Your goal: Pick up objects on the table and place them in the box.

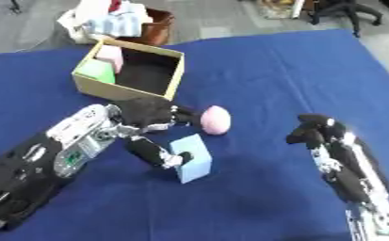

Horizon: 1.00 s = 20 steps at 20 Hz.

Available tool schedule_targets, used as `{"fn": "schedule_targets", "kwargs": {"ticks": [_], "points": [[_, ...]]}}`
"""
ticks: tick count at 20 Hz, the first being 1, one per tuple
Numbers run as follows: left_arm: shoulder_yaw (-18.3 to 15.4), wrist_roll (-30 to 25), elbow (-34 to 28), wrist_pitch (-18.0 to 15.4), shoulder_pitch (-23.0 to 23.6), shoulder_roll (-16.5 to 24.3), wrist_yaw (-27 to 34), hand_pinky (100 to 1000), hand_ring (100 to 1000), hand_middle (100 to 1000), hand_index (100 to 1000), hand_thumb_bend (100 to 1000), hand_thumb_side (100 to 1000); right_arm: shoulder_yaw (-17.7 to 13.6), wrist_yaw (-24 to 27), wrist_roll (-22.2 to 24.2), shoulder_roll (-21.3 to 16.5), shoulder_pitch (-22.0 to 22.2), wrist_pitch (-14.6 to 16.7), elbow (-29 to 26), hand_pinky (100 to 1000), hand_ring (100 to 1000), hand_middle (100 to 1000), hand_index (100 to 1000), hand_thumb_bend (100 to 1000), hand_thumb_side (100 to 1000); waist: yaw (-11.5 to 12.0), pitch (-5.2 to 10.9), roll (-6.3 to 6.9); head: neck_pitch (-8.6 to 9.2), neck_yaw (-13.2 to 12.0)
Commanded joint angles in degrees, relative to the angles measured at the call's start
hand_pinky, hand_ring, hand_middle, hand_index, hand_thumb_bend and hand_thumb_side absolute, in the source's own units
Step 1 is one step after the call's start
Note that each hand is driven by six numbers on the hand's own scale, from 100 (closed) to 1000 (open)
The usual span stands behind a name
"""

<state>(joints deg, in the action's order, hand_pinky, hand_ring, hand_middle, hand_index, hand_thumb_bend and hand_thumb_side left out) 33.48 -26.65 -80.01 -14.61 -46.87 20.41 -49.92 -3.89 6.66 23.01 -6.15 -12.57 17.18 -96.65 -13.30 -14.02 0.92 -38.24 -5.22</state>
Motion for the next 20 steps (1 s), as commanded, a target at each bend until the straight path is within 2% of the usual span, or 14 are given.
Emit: {"fn": "schedule_targets", "kwargs": {"ticks": [1, 7, 13, 18, 20], "points": [[0.00, 0.49, 0.09, -1.05, -0.59, -0.51, -1.30, 828, 810, 817, 930, 248, 899, -0.26, -0.15, 0.05, -0.48, -0.43, -0.03, -1.14, 625, 595, 546, 757, 100, 470, 0.00, 1.63, -0.31, -0.03, 0.12], [0.73, -1.65, -0.06, -2.43, -0.19, -1.00, -0.82, 824, 801, 814, 933, 235, 939, -0.24, -0.22, 0.13, -0.47, -0.39, -0.08, -1.11, 625, 594, 545, 757, 100, 470, -0.07, 1.72, -0.19, 0.00, 0.17], [1.15, -4.69, -0.66, -3.61, 0.18, -0.69, -1.50, 794, 755, 793, 936, 225, 758, -0.13, -0.26, 0.30, -0.44, -0.32, -0.16, -1.07, 625, 594, 545, 757, 100, 470, -0.08, 1.78, 0.00, 0.04, 0.24], [1.20, -6.22, -0.50, -4.81, 0.66, -0.60, -1.81, 747, 678, 762, 932, 198, 657, -0.08, -0.30, 0.42, -0.45, -0.26, -0.17, -1.00, 625, 594, 544, 757, 100, 470, -0.02, 1.74, -0.01, 0.07, 0.28], [1.06, -6.48, -0.67, -4.84, 0.79, -0.53, -1.39, 710, 611, 721, 920, 148, 504, -0.11, -0.33, 0.42, -0.42, -0.20, -0.16, -0.95, 625, 594, 544, 757, 100, 470, 0.02, 1.73, -0.05, 0.07, 0.34]]}}
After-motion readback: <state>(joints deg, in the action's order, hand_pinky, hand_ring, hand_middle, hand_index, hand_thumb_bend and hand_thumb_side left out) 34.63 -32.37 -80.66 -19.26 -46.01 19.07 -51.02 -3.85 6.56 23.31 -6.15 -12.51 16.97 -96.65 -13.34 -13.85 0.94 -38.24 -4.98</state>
